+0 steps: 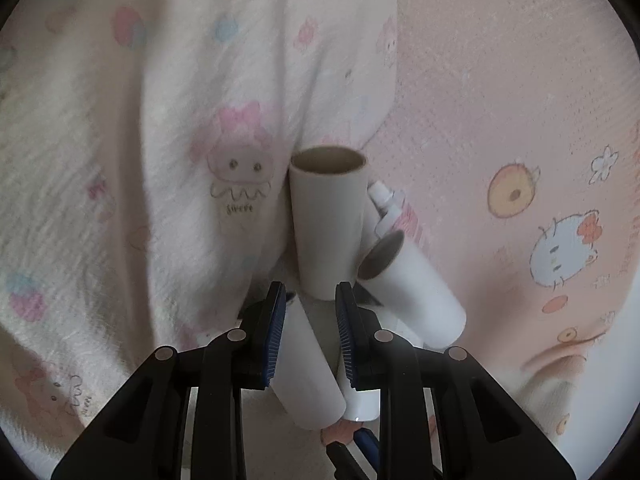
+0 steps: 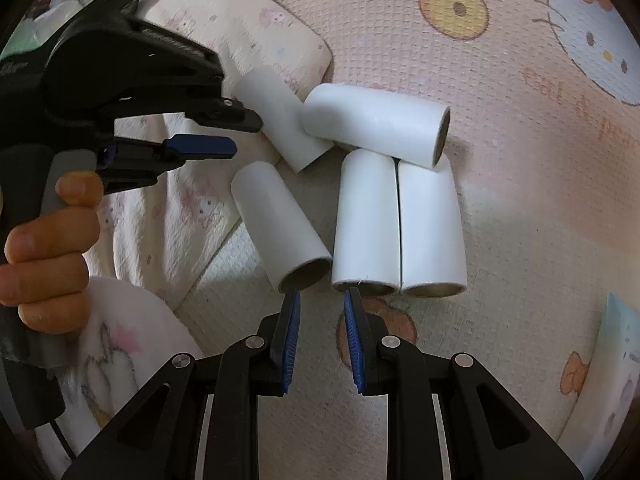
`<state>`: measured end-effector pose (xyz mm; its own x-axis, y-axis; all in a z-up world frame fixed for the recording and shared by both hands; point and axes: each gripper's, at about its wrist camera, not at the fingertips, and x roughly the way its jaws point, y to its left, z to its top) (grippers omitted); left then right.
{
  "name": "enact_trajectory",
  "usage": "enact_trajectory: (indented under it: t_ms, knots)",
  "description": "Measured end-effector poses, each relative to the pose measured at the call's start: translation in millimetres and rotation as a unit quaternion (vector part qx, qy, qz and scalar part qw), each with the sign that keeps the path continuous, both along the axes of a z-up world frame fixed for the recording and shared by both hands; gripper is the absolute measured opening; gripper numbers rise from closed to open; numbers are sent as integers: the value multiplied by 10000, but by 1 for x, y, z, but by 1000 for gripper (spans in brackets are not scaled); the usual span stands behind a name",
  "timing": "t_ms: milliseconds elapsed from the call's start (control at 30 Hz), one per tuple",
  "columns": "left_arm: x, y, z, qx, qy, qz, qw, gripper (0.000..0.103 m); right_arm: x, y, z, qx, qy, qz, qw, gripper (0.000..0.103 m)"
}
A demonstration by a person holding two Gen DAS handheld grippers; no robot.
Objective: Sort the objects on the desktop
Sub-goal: 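Close both grippers on a standing white tube among the loose tubes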
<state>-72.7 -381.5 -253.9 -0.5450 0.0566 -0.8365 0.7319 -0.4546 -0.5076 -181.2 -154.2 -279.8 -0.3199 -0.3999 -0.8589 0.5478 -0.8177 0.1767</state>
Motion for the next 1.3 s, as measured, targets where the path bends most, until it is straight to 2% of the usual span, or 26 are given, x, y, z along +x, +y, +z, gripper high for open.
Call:
enact_trajectory:
  t_ms: [100, 267, 367, 433, 500, 567, 667, 800, 833, 933, 1000, 1167, 1300]
  knots:
    - [-2, -1, -6, 63, -287, 11, 9996, 27, 1, -1, -1, -16, 2, 46, 10000, 19]
    - [0, -3, -11, 284, -369, 9, 9989, 27, -1, -1, -4, -119, -140, -36, 9998, 19]
    - [0, 0, -14, 384, -525, -203, 9977, 27, -4, 2, -6, -231, -328, -158, 9991, 19]
    - [-8, 6, -14, 356, -592, -434, 9967, 27, -3, 4, -5, -259, -330, -178, 9990, 19]
    - [-16, 17, -21, 728, -469, -880, 9923, 27, -2, 7, -5, -303, -363, -221, 9986, 19]
    - [-26, 28, -28, 832, -687, -1312, 9855, 28, -2, 12, -6, -424, -472, -273, 9976, 19]
    - [-34, 42, -21, 418, -887, -1635, 9817, 30, 1, 21, -10, -447, -617, -469, 9960, 19]
    - [-29, 48, -14, 182, -852, -1628, 9828, 30, 4, 35, -10, -551, -666, -656, 9941, 19]
    - [-27, 47, -12, 189, -775, -1589, 9841, 33, 4, 37, -8, -594, -629, -658, 9941, 19]
    - [-13, 42, -10, 421, -484, -1328, 9891, 48, 3, 38, 0, -654, -483, -595, 9949, 19]
    - [-9, 37, -17, 769, -402, -1241, 9885, 51, -3, 30, 4, -605, -383, -526, 9960, 19]
    - [-11, 32, -28, 870, -684, -1017, 9886, 51, -3, 15, 6, -405, -267, -299, 9984, 19]
    - [-15, 38, -40, 1048, -915, -1213, 9828, 51, -6, 8, -3, -307, -318, -232, 9988, 19]
